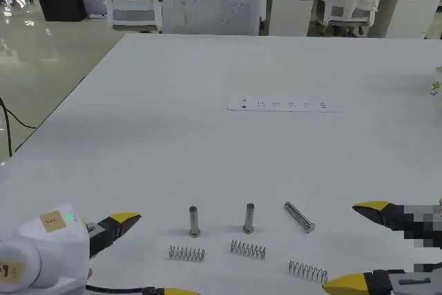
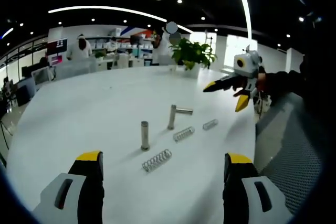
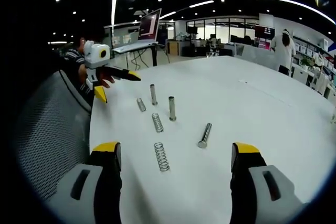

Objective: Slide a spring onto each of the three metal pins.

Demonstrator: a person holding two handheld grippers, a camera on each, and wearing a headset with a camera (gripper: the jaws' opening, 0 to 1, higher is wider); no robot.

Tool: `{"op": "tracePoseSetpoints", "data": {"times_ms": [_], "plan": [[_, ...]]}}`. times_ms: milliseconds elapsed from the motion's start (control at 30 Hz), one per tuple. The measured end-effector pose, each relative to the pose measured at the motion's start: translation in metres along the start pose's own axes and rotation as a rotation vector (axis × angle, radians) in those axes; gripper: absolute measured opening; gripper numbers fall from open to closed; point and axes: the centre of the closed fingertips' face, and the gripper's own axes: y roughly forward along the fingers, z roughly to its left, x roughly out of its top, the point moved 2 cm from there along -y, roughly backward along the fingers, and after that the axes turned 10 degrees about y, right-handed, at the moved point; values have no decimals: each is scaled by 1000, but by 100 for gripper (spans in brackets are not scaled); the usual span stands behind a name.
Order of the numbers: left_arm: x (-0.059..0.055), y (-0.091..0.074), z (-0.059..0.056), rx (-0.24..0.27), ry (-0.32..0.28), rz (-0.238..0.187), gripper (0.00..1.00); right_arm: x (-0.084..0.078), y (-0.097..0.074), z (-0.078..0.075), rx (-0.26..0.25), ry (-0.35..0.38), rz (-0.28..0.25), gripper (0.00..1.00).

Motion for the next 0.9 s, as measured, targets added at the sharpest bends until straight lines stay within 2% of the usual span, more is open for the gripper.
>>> {"op": "tracePoseSetpoints", "data": {"times_ms": [900], "plan": [[0, -2, -3, -3, 5, 6, 91, -2, 1, 0, 7, 0, 12, 84]]}}
